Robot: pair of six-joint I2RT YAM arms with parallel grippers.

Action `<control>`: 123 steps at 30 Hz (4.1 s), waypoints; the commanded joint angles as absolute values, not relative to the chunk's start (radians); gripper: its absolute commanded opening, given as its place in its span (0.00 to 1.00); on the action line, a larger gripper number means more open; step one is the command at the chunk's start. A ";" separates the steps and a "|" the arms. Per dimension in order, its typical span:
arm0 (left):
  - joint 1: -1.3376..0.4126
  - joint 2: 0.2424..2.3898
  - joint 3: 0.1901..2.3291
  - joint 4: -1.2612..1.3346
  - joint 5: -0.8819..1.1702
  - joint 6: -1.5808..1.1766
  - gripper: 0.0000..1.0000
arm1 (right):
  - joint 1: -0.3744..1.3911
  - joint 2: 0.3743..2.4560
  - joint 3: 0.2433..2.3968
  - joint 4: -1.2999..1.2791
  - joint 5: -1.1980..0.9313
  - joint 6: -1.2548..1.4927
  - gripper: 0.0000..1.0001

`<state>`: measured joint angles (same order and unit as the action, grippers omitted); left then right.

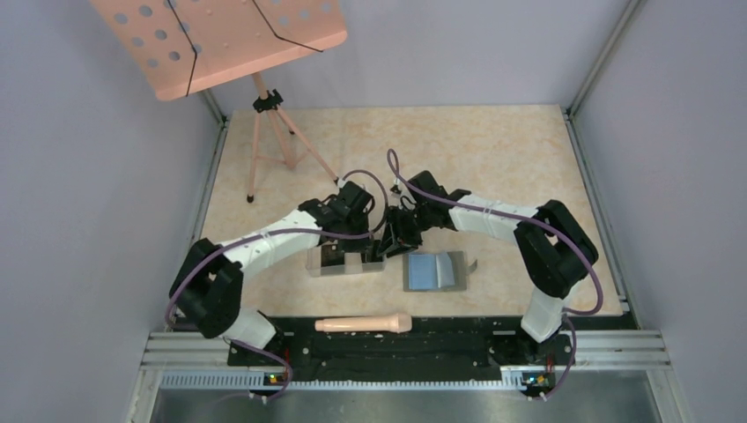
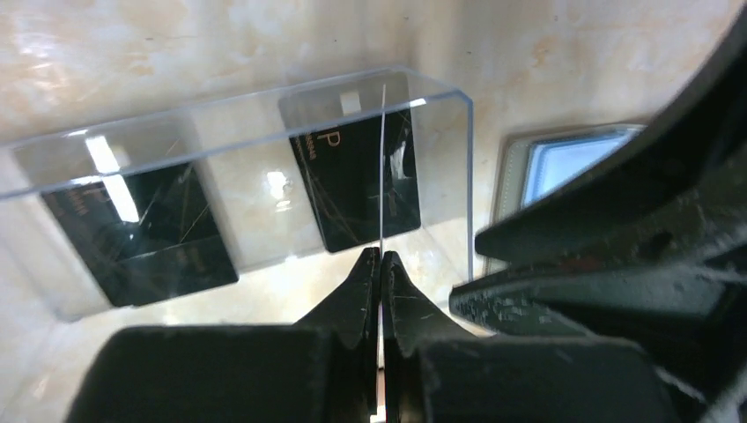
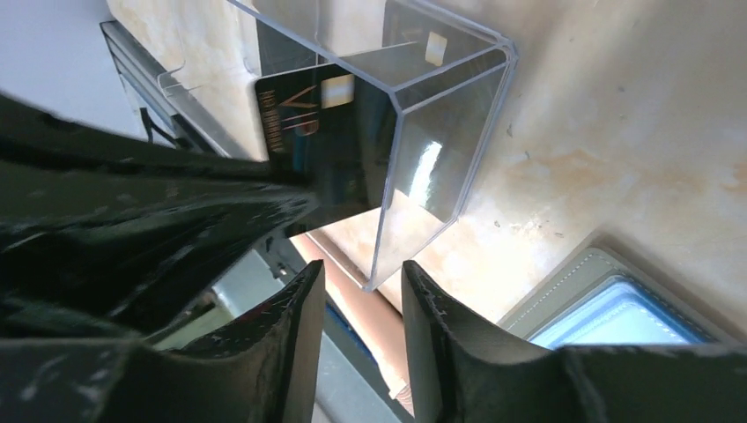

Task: Put the credit cards into the card holder
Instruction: Pick up the credit card from the storage box, then insert the credit card into the card holder.

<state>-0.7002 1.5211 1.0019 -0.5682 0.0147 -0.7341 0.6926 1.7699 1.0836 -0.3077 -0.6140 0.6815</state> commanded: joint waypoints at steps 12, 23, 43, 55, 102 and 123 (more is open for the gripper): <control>-0.694 0.954 0.896 -0.476 0.088 -0.709 0.00 | 0.639 1.360 1.047 -0.313 -0.556 0.655 0.80; -0.683 0.826 0.656 0.095 0.423 -0.924 0.00 | 0.449 1.132 0.793 -0.078 -0.938 0.750 0.79; -0.681 0.950 0.656 0.208 0.548 -0.970 0.00 | 0.526 1.250 0.709 0.588 -1.081 1.141 0.34; -0.678 0.980 0.687 0.069 0.488 -0.914 0.42 | 0.527 1.242 0.773 0.253 -0.978 0.906 0.00; -0.841 1.884 1.171 -0.541 0.199 -0.815 0.03 | 0.347 1.273 0.531 -0.214 -0.563 0.535 0.00; -0.848 1.909 1.150 -0.528 0.212 -0.807 0.00 | 0.341 1.353 0.483 -0.103 -0.600 0.636 0.00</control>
